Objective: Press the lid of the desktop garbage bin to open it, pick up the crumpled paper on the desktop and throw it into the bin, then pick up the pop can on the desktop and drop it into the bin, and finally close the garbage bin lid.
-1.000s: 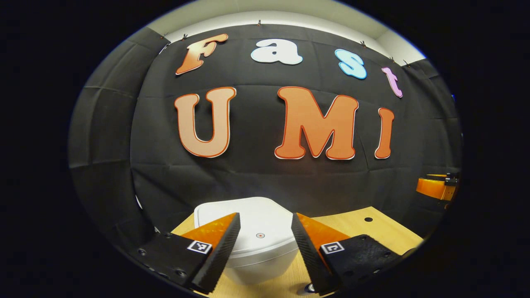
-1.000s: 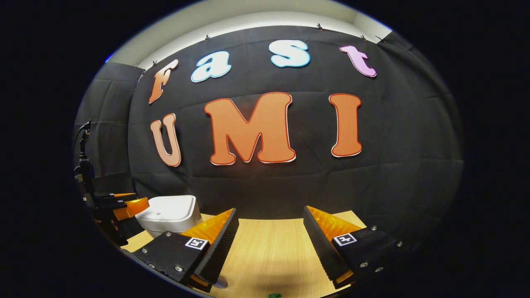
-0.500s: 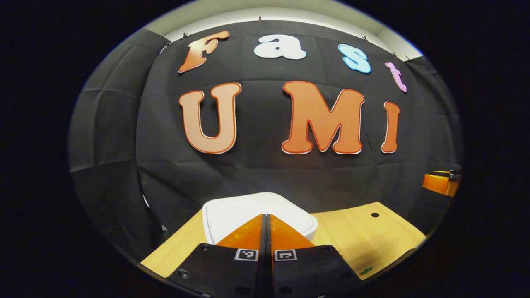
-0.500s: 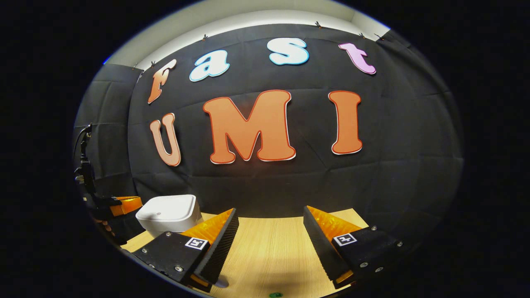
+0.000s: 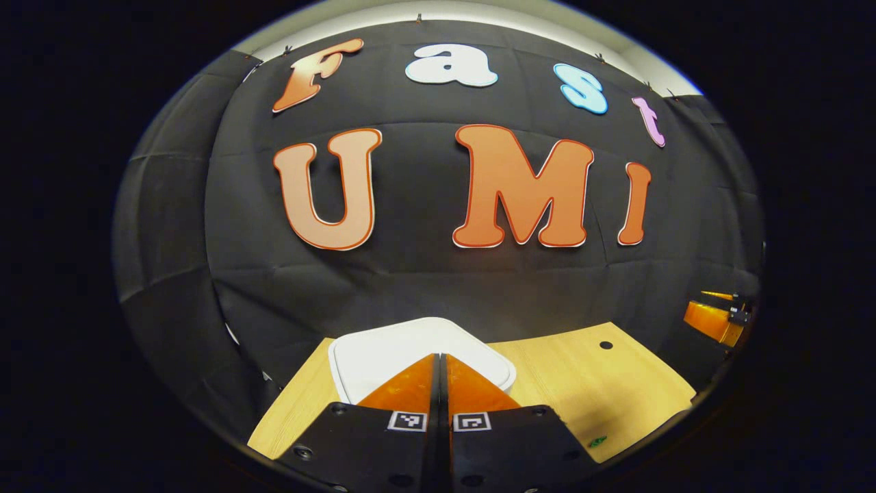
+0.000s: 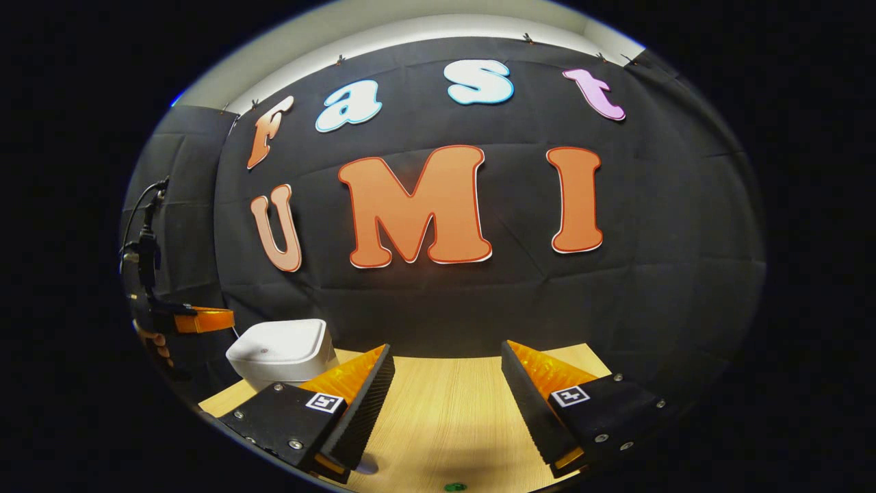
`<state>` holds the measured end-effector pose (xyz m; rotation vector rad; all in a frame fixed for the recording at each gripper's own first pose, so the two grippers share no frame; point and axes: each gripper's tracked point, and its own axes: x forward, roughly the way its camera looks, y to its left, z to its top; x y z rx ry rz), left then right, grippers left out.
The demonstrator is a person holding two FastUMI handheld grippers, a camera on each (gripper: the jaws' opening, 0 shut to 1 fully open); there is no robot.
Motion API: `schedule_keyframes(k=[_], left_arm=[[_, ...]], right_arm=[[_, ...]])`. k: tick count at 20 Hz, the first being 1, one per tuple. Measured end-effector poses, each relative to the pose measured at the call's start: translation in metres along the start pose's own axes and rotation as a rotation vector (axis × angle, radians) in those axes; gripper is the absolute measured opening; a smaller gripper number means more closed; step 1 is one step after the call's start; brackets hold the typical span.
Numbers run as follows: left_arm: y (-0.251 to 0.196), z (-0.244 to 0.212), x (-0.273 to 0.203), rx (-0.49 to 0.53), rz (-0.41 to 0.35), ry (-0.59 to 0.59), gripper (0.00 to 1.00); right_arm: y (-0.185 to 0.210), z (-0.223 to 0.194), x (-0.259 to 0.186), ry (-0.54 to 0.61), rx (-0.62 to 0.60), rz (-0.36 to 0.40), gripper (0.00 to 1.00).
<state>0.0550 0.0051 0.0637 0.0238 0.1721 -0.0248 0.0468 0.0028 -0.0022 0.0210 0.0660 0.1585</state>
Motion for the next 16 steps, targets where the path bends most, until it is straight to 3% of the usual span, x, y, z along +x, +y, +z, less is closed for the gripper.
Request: schedule_keyframes(k=[7,16], left_arm=[[0.003,0.017,0.025,0.101,-0.054,0.095,0.00],[0.004,-0.040,0.054,-0.038,-0.107,0.287,0.00]], right_arm=[[-0.006,-0.001,0.000,0.005,-0.001,-0.013,0.94],[-0.011,-0.002,0.003,0.016,0.014,-0.034,0.94]])
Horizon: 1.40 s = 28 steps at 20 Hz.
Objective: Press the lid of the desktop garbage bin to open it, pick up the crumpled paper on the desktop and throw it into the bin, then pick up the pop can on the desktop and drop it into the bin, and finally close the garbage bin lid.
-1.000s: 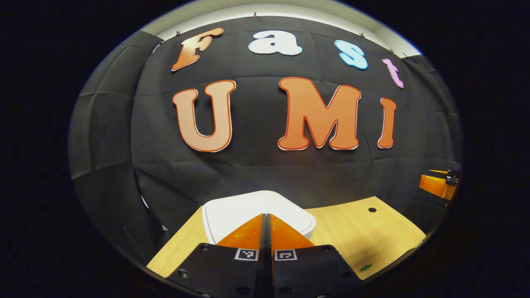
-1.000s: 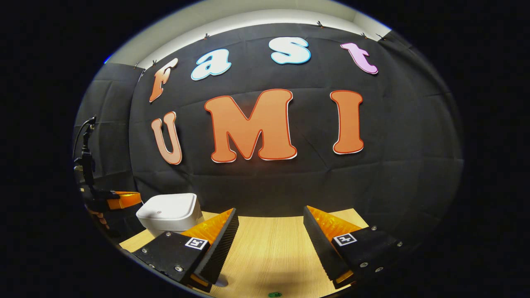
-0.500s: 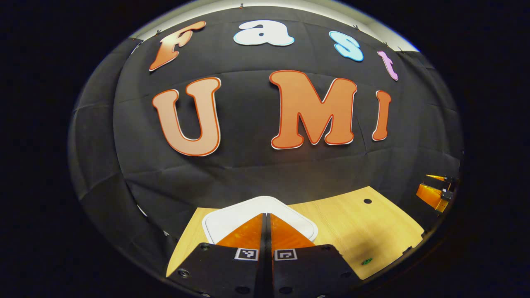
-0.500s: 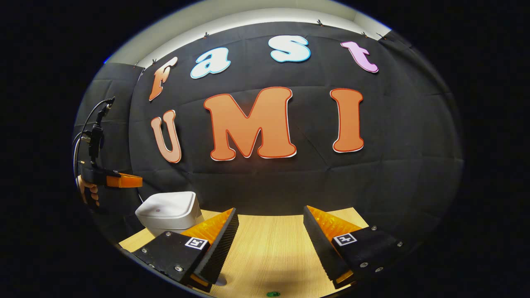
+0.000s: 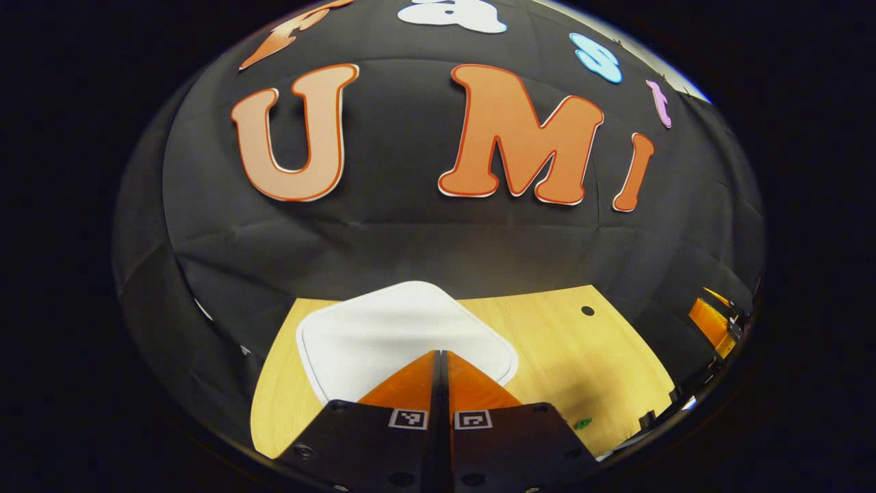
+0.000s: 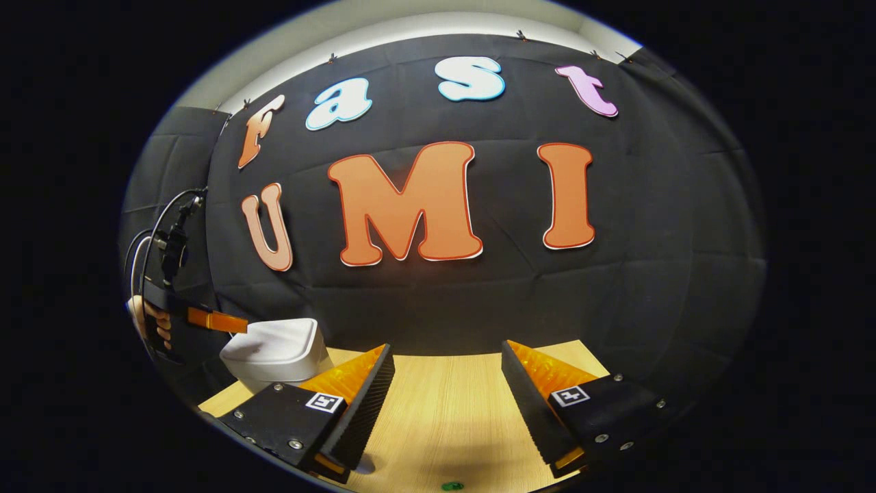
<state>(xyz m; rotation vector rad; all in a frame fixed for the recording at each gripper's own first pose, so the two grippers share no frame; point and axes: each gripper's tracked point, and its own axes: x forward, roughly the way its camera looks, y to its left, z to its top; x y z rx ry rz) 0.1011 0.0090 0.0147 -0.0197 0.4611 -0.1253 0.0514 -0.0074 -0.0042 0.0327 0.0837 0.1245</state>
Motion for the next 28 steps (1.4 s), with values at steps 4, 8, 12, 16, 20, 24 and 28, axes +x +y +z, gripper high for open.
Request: schedule_keyframes(k=[4,8,12,16,20,24,28], left_arm=[[0.012,-0.017,0.006,-0.013,0.019,0.042,0.00],[0.008,-0.045,0.003,0.015,0.009,0.126,0.00],[-0.001,-0.056,0.002,0.015,-0.042,0.118,0.00],[-0.001,-0.053,0.004,-0.084,-0.095,0.121,0.01],[0.008,-0.041,0.004,-0.028,-0.015,0.040,0.00],[0.015,-0.021,-0.015,0.006,0.066,-0.028,0.00],[0.009,0.018,-0.045,0.049,0.108,-0.195,0.00]], right_arm=[[0.001,-0.004,0.002,0.014,-0.003,0.002,0.94],[0.003,-0.009,0.004,0.028,0.001,0.006,0.94],[0.006,-0.012,0.005,0.034,0.032,0.012,0.94],[0.011,-0.012,0.003,0.039,0.032,0.026,0.94],[0.013,-0.004,0.000,0.018,0.027,0.034,0.94],[0.012,0.002,-0.005,0.007,0.054,0.038,0.94],[0.023,0.010,-0.012,-0.029,-0.067,0.070,0.94]])
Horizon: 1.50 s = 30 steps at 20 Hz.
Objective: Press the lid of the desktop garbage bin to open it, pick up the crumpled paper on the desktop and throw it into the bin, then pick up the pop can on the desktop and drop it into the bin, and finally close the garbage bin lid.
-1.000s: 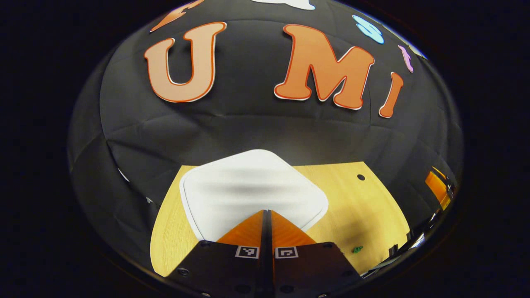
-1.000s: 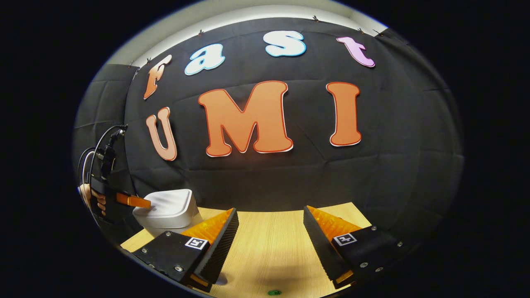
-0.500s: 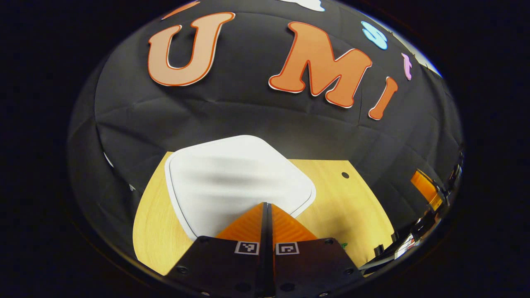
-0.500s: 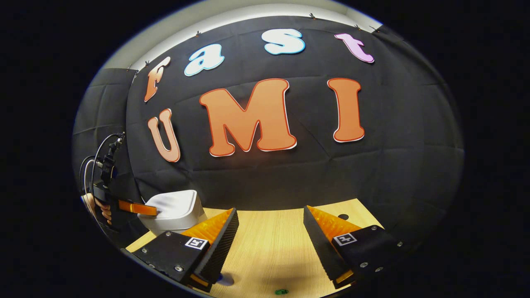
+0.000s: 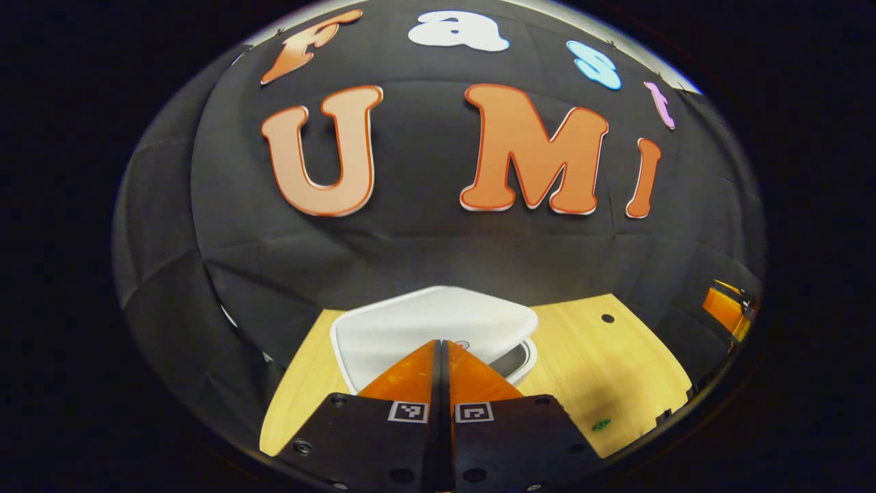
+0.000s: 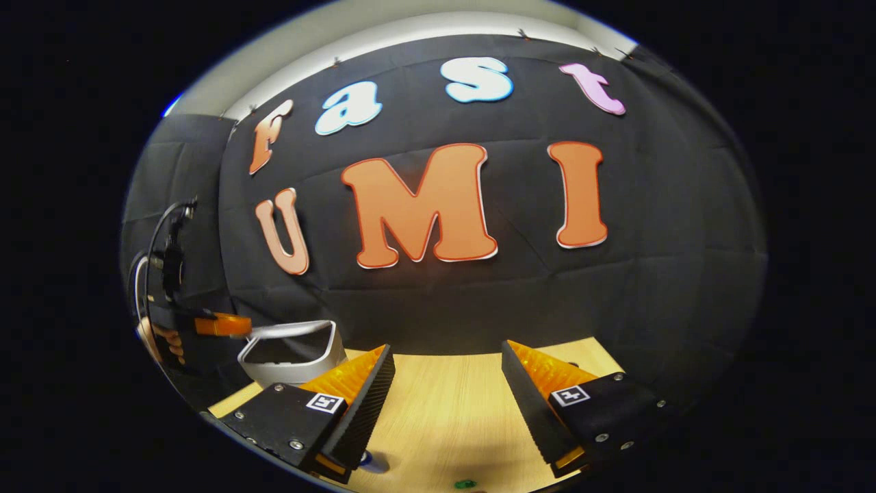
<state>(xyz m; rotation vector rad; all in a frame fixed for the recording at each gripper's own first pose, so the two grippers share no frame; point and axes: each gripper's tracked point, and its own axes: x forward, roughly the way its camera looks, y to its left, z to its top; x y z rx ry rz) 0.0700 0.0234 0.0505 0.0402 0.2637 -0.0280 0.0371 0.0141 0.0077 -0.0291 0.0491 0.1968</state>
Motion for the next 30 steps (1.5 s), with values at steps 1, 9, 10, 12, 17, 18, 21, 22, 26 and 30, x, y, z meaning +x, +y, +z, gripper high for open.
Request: schedule_keyframes(k=[1,9,10,12,17,18,21,22,26,30], left_arm=[[-0.001,0.008,-0.007,-0.004,0.002,-0.036,0.00],[-0.018,0.009,-0.025,-0.075,-0.016,-0.079,0.00],[-0.010,0.010,-0.026,-0.065,0.017,-0.092,0.00],[-0.004,0.015,-0.029,-0.059,0.057,-0.125,0.02],[-0.027,0.018,-0.033,-0.075,-0.018,-0.170,0.56],[-0.027,0.018,-0.033,-0.064,-0.018,-0.171,0.75],[-0.027,0.021,-0.032,-0.047,0.000,-0.197,0.94],[-0.027,0.023,-0.032,-0.043,-0.001,-0.202,0.94],[-0.035,0.021,-0.030,-0.057,-0.032,-0.204,0.94],[-0.037,0.013,-0.026,-0.086,-0.062,-0.186,0.94]], right_arm=[[0.003,0.003,-0.002,-0.013,-0.036,0.005,0.94],[0.011,-0.002,-0.007,0.013,-0.042,0.040,0.94],[0.010,-0.002,-0.006,0.012,-0.035,0.039,0.94],[0.008,-0.005,-0.006,0.021,0.002,0.042,0.94],[-0.003,-0.015,-0.005,0.048,0.007,0.028,0.94],[-0.002,-0.016,-0.005,0.052,0.012,0.035,0.94],[-0.004,-0.027,-0.004,0.087,0.024,0.037,0.94],[-0.005,-0.031,-0.003,0.102,0.021,0.035,0.94],[-0.015,-0.046,-0.003,0.151,-0.018,0.011,0.94],[-0.013,-0.080,-0.002,0.263,-0.012,0.026,0.94]])
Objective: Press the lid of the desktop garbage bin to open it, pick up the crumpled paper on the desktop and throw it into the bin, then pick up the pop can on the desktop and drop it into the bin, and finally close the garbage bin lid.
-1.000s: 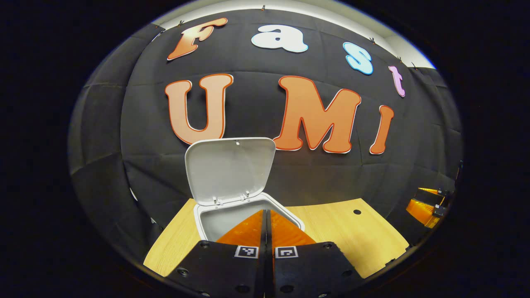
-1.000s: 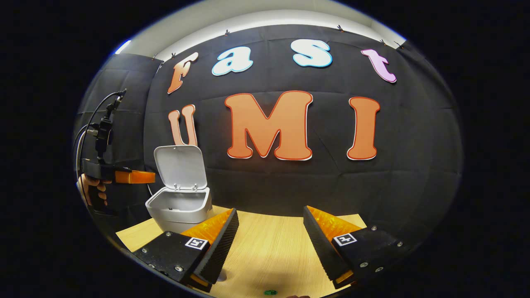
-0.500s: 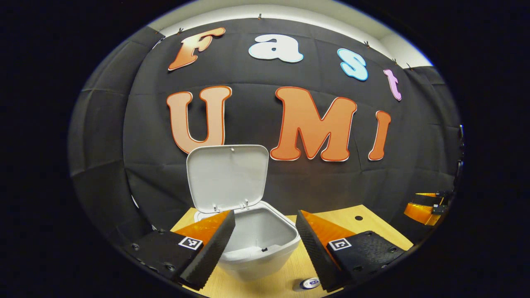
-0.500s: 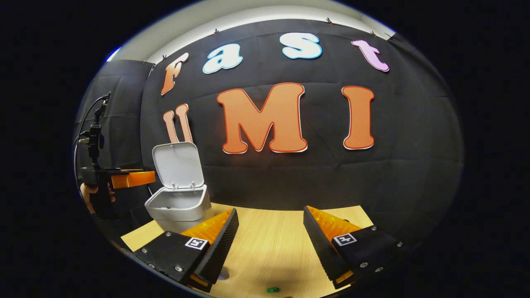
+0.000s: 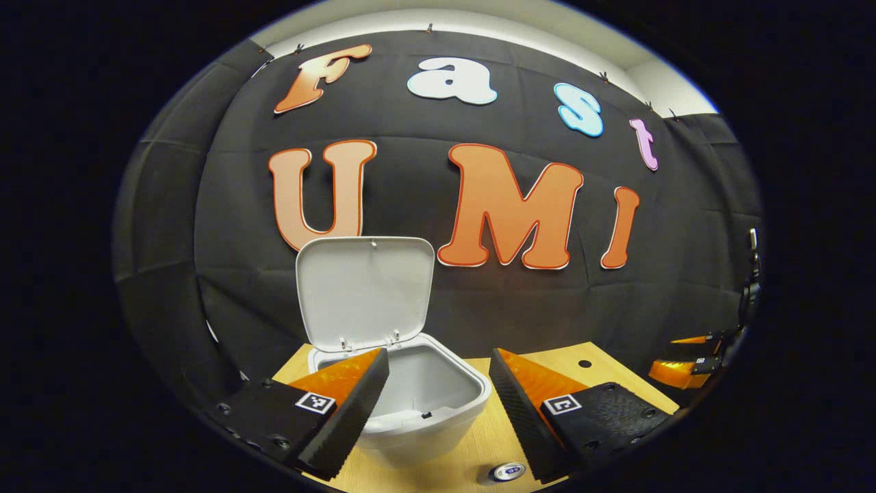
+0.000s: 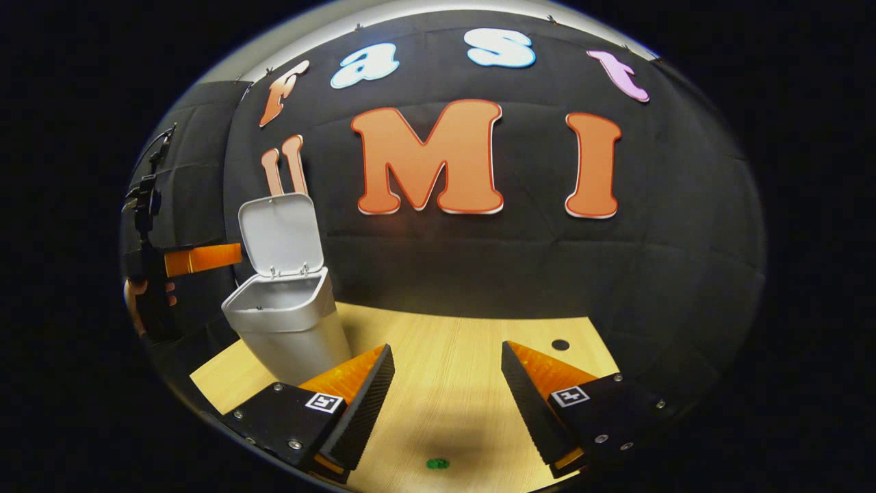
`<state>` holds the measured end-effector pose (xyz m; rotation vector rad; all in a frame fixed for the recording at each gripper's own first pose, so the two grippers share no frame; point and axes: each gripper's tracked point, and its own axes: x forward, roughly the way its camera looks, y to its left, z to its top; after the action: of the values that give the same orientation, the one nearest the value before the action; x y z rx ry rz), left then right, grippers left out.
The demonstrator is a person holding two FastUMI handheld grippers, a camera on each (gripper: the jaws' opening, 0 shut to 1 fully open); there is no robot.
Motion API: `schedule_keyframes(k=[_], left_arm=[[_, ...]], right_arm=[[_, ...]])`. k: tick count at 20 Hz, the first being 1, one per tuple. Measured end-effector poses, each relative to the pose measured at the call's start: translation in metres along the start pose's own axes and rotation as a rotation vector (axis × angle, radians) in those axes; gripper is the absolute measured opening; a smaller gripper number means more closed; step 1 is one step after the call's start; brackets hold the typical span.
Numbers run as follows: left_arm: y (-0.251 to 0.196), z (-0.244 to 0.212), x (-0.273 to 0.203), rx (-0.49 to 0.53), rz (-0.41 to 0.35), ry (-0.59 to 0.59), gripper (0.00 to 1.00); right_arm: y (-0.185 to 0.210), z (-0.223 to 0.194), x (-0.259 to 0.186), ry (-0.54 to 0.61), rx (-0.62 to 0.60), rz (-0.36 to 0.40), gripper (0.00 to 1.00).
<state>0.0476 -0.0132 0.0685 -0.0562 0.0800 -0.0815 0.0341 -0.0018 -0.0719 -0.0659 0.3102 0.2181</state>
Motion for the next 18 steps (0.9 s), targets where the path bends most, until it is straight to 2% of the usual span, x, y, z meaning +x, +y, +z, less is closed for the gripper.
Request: schedule_keyframes(k=[6,12,18], left_arm=[[0.000,-0.019,0.001,0.047,-0.024,0.040,0.94],[0.015,-0.031,0.000,0.038,-0.017,0.076,0.94],[0.031,-0.051,-0.004,0.039,0.001,0.130,0.94]], right_arm=[[0.003,-0.115,0.018,0.311,-0.002,0.026,0.95],[0.001,-0.206,0.017,0.542,-0.047,0.016,0.95],[-0.007,-0.237,0.006,0.692,-0.078,0.059,0.96]])
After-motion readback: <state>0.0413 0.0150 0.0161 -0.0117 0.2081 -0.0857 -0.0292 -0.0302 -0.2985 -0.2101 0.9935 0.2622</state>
